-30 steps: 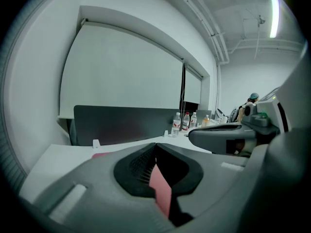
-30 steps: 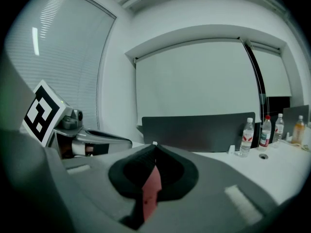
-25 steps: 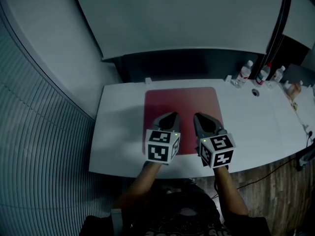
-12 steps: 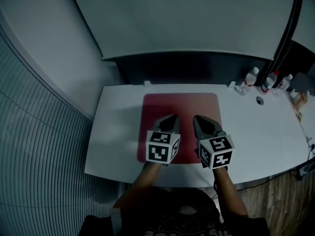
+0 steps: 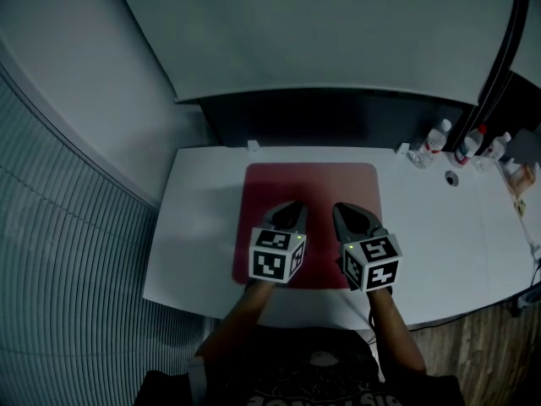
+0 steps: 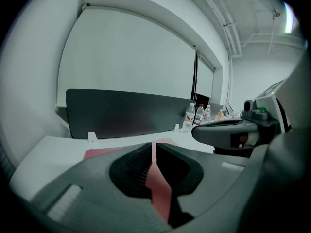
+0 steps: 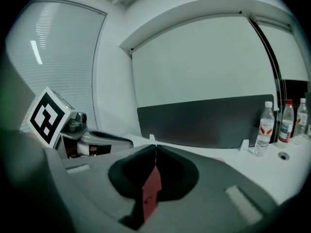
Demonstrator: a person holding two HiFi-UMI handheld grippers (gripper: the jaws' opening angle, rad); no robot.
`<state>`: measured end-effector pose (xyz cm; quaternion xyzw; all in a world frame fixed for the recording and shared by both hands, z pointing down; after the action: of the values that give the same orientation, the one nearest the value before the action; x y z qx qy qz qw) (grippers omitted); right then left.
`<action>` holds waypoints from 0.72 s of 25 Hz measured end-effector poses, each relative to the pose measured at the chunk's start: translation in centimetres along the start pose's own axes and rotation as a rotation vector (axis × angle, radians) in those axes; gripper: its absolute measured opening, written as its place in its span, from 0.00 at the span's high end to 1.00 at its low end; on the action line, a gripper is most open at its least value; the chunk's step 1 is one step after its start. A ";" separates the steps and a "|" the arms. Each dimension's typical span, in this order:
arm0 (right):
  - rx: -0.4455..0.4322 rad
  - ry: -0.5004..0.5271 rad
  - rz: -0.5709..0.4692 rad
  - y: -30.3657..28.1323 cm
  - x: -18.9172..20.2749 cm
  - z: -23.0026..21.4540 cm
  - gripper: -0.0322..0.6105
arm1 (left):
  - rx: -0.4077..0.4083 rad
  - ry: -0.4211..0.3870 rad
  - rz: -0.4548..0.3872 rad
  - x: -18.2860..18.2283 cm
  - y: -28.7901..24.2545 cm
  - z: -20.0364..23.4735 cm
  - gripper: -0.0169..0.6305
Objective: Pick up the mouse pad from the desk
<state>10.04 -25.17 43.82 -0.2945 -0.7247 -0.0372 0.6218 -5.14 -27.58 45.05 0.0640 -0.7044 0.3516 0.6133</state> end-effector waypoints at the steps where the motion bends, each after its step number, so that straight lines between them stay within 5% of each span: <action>1: -0.002 0.001 0.006 -0.2 0.2 -0.2 0.95 | -0.003 0.000 0.004 0.2 -0.2 0.2 0.96; 18: 0.045 -0.015 0.112 -2.1 3.7 -3.9 0.90 | -0.028 0.031 0.133 5.3 -2.8 4.5 0.75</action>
<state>12.32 -27.13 48.81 -0.3209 -0.7123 0.0162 0.6240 -8.63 -30.40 51.07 0.0029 -0.7025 0.3826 0.6001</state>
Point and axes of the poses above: the fingertips, and each gripper's own axes: y backward along the fingers, z to its left, x out of its underside, the point moved 8 cm from there along y, backward along the fingers, and after that the axes turned 6 degrees about -y, right-handed, at the moved point
